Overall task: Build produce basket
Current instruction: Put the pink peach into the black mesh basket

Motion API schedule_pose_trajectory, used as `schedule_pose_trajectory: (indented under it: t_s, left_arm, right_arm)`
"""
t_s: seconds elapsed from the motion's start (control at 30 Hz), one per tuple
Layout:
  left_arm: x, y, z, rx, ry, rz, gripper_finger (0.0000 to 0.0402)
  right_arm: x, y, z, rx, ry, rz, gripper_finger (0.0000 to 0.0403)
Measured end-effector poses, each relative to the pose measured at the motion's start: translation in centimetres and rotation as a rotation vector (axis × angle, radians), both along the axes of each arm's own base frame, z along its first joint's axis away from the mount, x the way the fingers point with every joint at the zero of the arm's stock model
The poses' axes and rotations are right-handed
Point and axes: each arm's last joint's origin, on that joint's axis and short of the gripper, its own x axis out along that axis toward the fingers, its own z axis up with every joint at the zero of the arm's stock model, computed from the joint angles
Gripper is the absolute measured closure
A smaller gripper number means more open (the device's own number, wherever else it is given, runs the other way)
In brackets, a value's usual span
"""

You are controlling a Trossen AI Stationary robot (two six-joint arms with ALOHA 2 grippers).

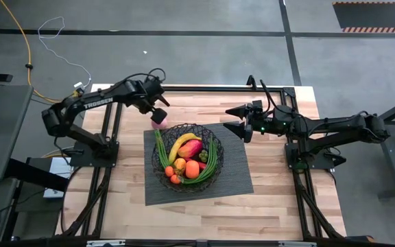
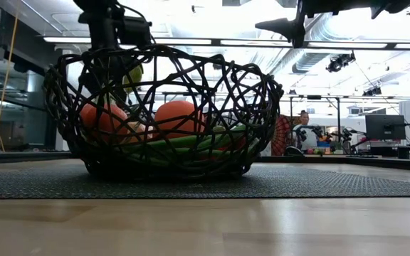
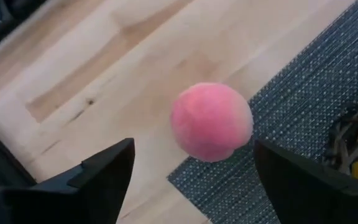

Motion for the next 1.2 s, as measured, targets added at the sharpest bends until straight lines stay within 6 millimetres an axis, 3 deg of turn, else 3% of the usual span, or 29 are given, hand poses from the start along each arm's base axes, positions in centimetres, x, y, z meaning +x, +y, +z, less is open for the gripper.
schedule_pose_trajectory:
  t_s: [0.7, 1.2]
  left_arm:
    - [3.3, 2.3, -7.1, -0.235, 0.080, 0.073, 0.0082]
    - [3.8, 2.8, -7.6, -0.188, 0.060, 0.092, 0.0082]
  right_arm:
    - [0.0, 0.0, 0.0, 0.019, -0.003, -0.017, 0.0013]
    - [0.0, -0.1, 0.0, 0.007, 0.000, -0.017, 0.0013]
